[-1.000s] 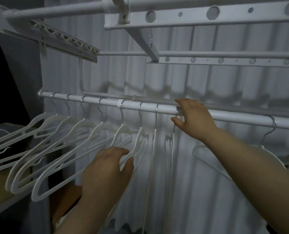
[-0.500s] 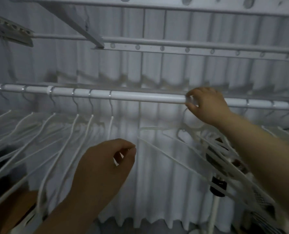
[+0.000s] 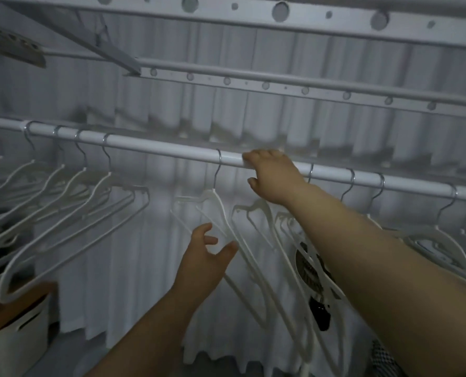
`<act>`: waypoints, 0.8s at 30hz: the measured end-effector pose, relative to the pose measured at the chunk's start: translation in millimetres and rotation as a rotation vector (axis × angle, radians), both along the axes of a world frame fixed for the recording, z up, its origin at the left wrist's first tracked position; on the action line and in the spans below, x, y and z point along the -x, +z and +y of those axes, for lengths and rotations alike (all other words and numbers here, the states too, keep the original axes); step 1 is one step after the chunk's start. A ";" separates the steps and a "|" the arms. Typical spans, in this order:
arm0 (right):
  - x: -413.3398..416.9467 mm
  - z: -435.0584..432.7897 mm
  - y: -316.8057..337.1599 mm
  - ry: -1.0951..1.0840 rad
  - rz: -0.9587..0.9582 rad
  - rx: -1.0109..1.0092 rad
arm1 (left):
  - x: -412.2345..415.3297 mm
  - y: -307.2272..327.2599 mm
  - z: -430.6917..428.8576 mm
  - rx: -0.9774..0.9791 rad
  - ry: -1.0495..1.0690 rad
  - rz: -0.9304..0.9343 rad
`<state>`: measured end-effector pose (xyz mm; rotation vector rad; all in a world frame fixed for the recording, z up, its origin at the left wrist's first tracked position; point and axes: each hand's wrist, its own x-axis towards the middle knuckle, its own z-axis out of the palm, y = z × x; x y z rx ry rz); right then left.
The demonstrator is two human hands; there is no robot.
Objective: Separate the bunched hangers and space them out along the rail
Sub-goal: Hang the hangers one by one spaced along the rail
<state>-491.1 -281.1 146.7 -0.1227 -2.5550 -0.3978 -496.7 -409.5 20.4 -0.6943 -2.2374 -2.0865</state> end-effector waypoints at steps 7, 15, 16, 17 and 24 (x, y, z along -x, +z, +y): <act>-5.6 6.5 -1.9 0.032 0.002 0.013 | -14.7 0.6 22.2 -0.075 -0.091 -0.202; -6.0 3.0 -0.4 -0.055 0.072 -0.054 | -4.7 3.4 -20.3 -0.105 -0.046 -0.118; -3.4 -1.8 1.0 -0.053 0.075 -0.044 | -1.4 4.7 -28.0 -0.110 -0.049 -0.115; 0.8 -7.2 1.9 -0.049 0.070 -0.033 | 2.5 6.2 -35.6 -0.118 -0.050 -0.119; 36.3 -42.3 -0.9 -0.033 0.052 0.031 | 32.7 12.0 -83.3 -0.182 -0.027 -0.202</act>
